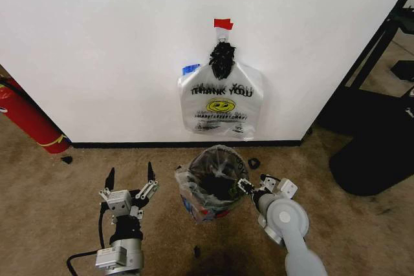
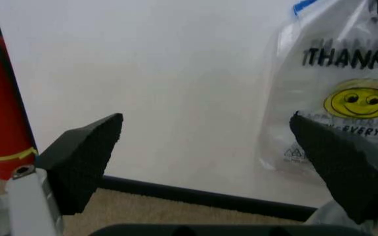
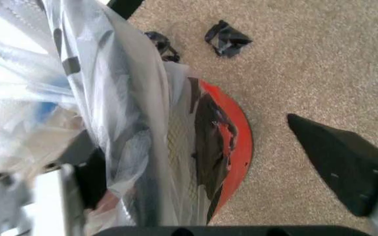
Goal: Pick up the garbage bag from the wall and place it over the trash bin.
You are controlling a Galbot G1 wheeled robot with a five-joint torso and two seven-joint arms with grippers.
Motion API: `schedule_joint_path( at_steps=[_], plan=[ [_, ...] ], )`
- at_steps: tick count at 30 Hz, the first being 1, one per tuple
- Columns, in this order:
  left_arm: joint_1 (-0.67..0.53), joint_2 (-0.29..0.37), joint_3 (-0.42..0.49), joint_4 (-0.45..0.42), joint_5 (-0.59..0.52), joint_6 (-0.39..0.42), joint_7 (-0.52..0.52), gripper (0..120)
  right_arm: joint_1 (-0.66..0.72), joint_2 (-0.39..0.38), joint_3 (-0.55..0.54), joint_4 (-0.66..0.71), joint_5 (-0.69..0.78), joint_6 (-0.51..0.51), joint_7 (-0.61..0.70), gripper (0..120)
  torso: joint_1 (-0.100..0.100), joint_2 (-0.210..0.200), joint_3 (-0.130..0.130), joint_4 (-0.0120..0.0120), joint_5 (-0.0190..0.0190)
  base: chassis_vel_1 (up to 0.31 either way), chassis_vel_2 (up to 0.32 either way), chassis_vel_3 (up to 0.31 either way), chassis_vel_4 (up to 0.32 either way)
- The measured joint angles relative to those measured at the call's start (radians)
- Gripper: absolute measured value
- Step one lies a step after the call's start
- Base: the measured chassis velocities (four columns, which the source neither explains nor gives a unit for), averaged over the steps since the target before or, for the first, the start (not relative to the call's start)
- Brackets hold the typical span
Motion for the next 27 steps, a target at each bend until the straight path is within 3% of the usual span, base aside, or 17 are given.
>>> schedule_joint_path(
  at_steps=[3,15,18,21,22,27],
  plan=[
    [0.001,0.002,0.0,0.003,0.002,0.0,0.0,100,-0.003,-0.009,-0.002,0.003,0.001,0.001,-0.02,100,0.0,0.0,0.0,0.0,0.0,0.0,0.0,0.0,0.0],
    [0.008,-0.007,-0.02,-0.002,-0.002,0.006,0.003,100,-0.024,-0.035,-0.001,-0.005,-0.049,0.024,-0.153,100,0.0,0.0,0.0,0.0,0.0001,0.0,0.0,0.0,0.0],
    [0.009,-0.007,-0.019,-0.003,0.0,0.006,0.003,100,-0.053,-0.046,-0.011,0.007,-0.177,0.05,-0.254,100,0.0,0.0,0.0,0.0,0.0001,0.0,0.0,0.0,0.0],
    [0.006,-0.005,-0.023,-0.001,0.0,0.006,0.005,100,-0.101,-0.059,-0.028,0.047,-0.374,0.153,-0.372,100,0.0,0.0,0.0,0.0,0.0001,0.0,0.0,0.0,0.0],
    [0.006,-0.005,-0.023,-0.001,0.0,0.006,0.005,100,-0.101,-0.059,-0.028,0.047,-0.374,0.153,-0.372,100,0.0,0.0,0.0,0.0,0.0001,0.0,0.0,0.0,0.0],
    [-0.002,-0.006,-0.027,0.026,0.001,-0.008,0.016,100,-0.21,-0.084,-0.026,0.158,-0.643,0.387,-0.494,100,0.0,0.0,0.0,0.0001,0.0001,0.0,0.0,0.0,0.0]
  ],
)
